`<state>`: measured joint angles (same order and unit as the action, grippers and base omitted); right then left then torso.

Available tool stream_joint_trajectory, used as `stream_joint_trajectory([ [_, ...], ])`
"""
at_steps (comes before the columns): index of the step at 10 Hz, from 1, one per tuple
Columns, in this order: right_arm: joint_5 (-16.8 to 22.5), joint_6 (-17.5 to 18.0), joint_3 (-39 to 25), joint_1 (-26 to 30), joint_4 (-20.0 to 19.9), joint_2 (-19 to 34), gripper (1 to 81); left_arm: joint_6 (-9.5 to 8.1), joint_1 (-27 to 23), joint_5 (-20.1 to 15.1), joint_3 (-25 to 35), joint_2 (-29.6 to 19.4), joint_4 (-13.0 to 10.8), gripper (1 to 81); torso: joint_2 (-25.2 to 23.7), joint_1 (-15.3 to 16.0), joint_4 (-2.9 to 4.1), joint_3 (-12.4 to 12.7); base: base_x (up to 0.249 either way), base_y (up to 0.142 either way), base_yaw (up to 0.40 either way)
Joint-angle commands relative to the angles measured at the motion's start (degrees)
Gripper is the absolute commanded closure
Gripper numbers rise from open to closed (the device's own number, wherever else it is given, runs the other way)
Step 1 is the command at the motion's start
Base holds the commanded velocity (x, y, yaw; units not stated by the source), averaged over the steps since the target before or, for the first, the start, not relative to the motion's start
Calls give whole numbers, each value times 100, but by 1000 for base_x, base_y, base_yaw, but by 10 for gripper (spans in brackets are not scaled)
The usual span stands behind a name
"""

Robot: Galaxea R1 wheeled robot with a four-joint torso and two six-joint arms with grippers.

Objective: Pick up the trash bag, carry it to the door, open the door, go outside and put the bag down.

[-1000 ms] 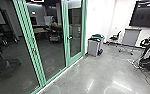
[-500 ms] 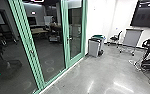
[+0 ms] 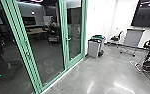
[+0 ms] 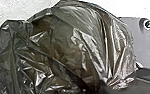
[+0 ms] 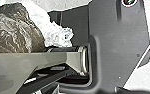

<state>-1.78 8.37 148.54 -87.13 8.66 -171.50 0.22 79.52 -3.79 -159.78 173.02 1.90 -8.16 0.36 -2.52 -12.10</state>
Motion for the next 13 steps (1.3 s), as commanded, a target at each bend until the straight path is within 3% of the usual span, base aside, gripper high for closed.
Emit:
stream_joint_trajectory([
  [1, 310, -20, -46, 235, 57, 8, 10, 48, -336, -333, -18, -30, -32, 811, 0, 0, 0, 0, 155, -68, 0],
  [13, 301, -20, -46, 252, 49, -1, 10, 48, -336, -333, -18, -39, -32, 811, 0, -2, 0, 0, 155, -68, 0],
])
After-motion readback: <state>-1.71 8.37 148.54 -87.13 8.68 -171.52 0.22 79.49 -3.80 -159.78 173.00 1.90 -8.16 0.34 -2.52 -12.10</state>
